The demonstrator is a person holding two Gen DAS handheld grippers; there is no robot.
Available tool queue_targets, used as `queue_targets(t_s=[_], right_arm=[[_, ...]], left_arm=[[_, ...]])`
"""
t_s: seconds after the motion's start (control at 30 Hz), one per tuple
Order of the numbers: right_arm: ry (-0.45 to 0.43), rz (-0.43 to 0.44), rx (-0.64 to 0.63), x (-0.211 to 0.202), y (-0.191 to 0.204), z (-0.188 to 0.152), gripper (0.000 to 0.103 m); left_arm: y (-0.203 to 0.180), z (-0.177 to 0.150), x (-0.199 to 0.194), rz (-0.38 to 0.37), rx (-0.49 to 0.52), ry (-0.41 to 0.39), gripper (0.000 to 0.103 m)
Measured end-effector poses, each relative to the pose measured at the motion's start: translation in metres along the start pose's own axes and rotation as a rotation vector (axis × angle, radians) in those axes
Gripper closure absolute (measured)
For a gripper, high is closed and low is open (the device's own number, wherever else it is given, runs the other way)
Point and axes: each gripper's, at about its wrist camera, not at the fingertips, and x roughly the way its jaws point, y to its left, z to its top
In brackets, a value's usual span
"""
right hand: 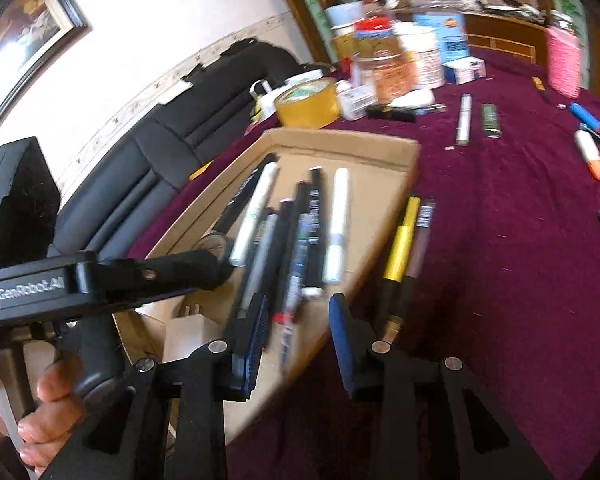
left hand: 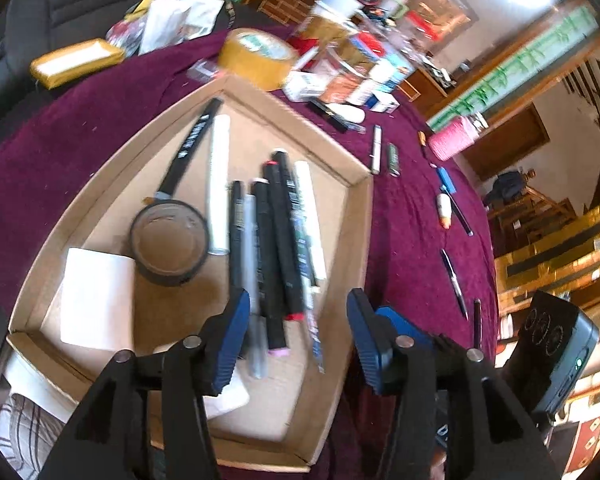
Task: Organize rigid objects
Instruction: 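Open both tools to release the pens and lift away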
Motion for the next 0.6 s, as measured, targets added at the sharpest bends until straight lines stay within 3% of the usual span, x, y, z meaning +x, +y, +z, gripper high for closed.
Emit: queue_targets(t_s=[0.2, 0.43, 0.6], right_arm=[[-0.06, -0.054, 0.051, -0.039, -0.032, -0.015, 0.068], [-0.118, -0.096, 0.135, -0.077, -0.078, -0.026, 0.067], [-0.165, -0.141, 0.2, -0.102, -0.103, -0.034, 0.055]], left_arm=[[-0.04, -0.016, -0.002, -0.029, 0.082, 0.004, 0.042], [-0.082, -0.038, 0.013, -0.023, 0.161, 0.047, 0.041], [-0.104, -0.051, 0.026, 0.0, 0.208, 0.064, 0.033]])
